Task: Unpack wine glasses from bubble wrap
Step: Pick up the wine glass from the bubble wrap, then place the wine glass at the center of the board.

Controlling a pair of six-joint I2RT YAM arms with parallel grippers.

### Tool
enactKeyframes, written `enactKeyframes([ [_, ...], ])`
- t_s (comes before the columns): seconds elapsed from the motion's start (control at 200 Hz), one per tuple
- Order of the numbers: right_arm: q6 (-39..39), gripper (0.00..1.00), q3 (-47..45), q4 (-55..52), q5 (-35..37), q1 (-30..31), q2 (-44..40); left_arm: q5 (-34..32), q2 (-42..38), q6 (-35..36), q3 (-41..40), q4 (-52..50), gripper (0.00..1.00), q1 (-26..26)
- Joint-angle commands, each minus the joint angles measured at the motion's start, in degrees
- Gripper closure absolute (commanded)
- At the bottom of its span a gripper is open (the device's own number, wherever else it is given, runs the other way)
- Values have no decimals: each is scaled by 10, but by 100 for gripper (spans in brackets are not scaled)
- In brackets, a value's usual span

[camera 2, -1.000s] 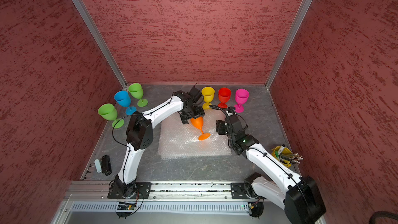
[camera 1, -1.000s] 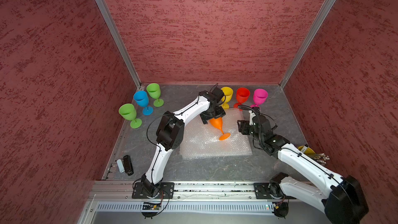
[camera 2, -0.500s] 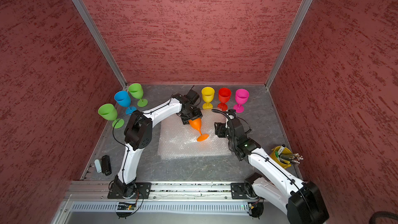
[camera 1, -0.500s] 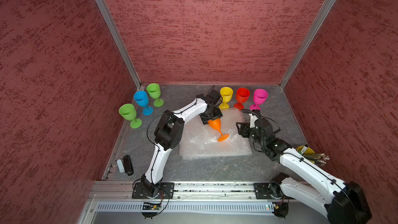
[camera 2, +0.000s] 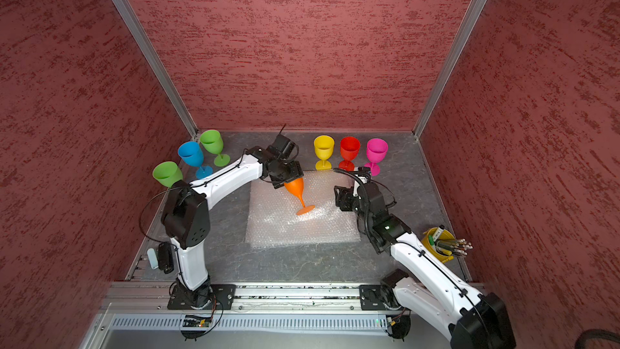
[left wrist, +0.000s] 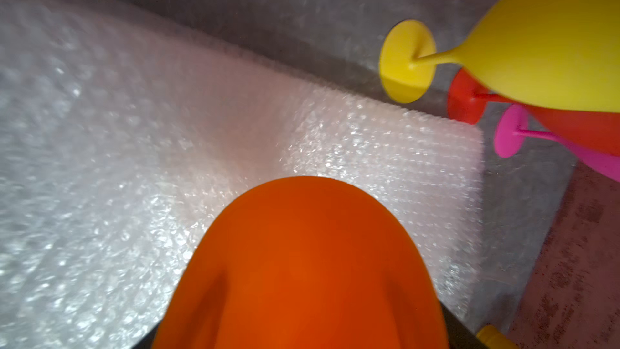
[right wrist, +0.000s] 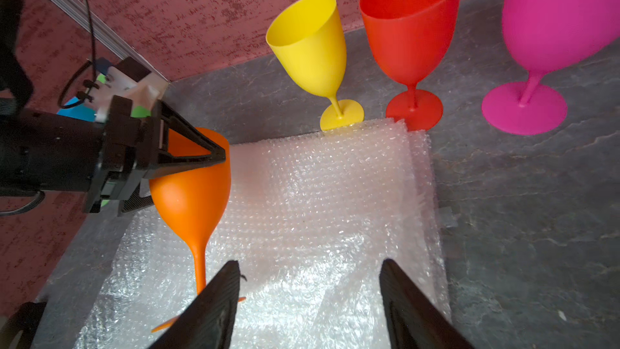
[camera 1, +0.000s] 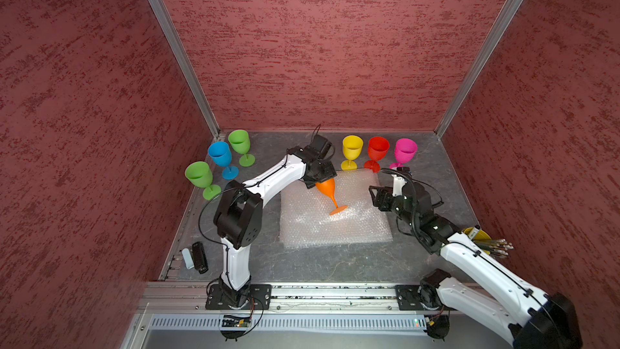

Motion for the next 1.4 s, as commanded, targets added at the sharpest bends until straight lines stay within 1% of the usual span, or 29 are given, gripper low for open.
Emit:
enactKeyframes([
  [0.0,-9,32,18,36,21,-3,-39,-51,-72,114,-47,146,22,3],
  [0.06,-12,32,21,47,23,-3,-50,-62,-103,191,-93,236,23,3],
  [0.1,-12,32,24,51,25,-4,-53,-73,-116,231,-121,293,24,5],
  [0.165,-13,32,26,54,29,-3,-58,-72,-129,288,-158,384,26,10],
  [0.245,-12,32,22,58,35,-3,-65,-69,-129,342,-191,485,29,14],
  [0.381,-13,32,15,60,42,-3,-70,-68,-113,455,-254,698,28,12],
  [0.406,-14,32,13,62,42,-3,-69,-71,-106,467,-260,742,27,13],
  [0.491,-10,32,3,76,36,-3,-66,-73,-78,495,-275,845,28,20],
  [0.551,-6,32,-4,89,29,-3,-61,-68,-50,499,-286,925,29,30],
  [0.666,-2,32,-5,105,23,-3,-46,-37,13,509,-294,1051,28,55],
  [0.751,-3,32,-6,116,19,-3,-37,-33,53,518,-271,1063,26,65],
  [0.822,-4,32,-9,127,15,-3,-32,-17,84,523,-255,1081,26,69],
  [0.882,-3,32,-13,136,14,-3,-29,-14,105,524,-238,1076,26,71],
  [1.052,2,31,-27,157,11,-3,-22,-22,148,526,-205,1072,26,72],
  [1.132,0,31,-31,164,10,-3,-19,-15,167,525,-186,1067,26,75],
  [1.292,-16,31,-30,162,31,-3,-19,-1,200,536,-155,1042,26,76],
  [1.398,-26,31,-27,163,38,-3,-21,-3,219,540,-144,1033,24,73],
])
